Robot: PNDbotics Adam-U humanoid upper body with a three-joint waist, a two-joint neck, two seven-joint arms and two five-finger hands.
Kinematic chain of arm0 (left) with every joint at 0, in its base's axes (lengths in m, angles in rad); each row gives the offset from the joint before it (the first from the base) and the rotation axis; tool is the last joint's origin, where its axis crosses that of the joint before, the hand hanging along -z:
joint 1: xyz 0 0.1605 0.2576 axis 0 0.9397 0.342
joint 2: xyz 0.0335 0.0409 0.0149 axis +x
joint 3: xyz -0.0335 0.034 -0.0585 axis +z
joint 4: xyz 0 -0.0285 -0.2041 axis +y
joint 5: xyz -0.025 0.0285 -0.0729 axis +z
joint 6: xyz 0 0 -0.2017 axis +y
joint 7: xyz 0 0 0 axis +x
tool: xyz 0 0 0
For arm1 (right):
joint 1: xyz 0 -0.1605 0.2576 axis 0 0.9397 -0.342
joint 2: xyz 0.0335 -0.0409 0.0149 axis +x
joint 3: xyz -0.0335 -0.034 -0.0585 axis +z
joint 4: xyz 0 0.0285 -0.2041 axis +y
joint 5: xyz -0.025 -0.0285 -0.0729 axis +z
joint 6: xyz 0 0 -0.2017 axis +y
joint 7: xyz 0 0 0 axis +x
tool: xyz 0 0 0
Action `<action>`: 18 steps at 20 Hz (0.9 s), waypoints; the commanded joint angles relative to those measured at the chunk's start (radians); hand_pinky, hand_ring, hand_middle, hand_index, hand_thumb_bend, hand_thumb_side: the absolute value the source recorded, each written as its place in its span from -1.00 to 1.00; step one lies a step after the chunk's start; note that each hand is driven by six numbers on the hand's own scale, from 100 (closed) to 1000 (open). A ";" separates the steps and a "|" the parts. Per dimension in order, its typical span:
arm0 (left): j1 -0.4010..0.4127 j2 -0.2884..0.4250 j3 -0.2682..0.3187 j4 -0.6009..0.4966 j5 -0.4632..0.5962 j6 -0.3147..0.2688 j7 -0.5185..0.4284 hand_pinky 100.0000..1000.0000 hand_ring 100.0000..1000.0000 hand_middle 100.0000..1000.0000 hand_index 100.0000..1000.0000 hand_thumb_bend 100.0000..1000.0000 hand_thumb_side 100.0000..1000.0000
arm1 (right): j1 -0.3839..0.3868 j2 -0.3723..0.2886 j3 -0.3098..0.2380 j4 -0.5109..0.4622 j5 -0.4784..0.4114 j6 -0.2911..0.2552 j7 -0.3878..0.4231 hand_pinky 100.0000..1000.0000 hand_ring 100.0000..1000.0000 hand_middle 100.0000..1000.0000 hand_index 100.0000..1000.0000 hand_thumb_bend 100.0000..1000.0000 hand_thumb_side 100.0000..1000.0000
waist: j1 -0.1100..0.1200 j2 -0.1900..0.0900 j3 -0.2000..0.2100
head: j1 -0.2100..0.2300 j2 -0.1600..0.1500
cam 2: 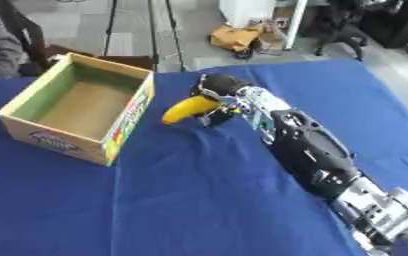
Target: Pick up objects on the table and place them in the box.
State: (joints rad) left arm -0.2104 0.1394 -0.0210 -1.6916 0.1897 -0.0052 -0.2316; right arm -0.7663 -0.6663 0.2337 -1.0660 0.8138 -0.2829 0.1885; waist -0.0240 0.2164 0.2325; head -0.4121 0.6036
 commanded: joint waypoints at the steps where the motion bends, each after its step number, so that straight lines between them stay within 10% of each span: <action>1: -0.011 0.012 0.006 -0.018 0.002 -0.001 0.003 0.08 0.38 -0.05 -0.03 -0.74 1.00 | -0.027 -0.056 -0.020 -0.036 -0.027 0.013 -0.005 -0.42 -0.68 -0.35 0.07 -1.00 -0.94 | -0.001 -0.022 0.000 | 0.001 -0.013; 18: -0.014 0.021 0.000 -0.022 0.019 -0.006 -0.002 0.08 0.38 -0.05 -0.03 -0.74 1.00 | -0.083 -0.102 -0.021 -0.102 -0.120 0.055 0.019 -0.41 -0.76 -0.36 0.06 -1.00 -1.00 | 0.003 -0.047 0.089 | -0.021 -0.034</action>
State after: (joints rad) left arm -0.2105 0.1412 -0.0211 -1.6924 0.2015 -0.0058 -0.2322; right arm -0.8244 -0.7282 0.2220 -1.1508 0.7050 -0.2322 0.2067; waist -0.0238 0.1884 0.3250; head -0.4271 0.5848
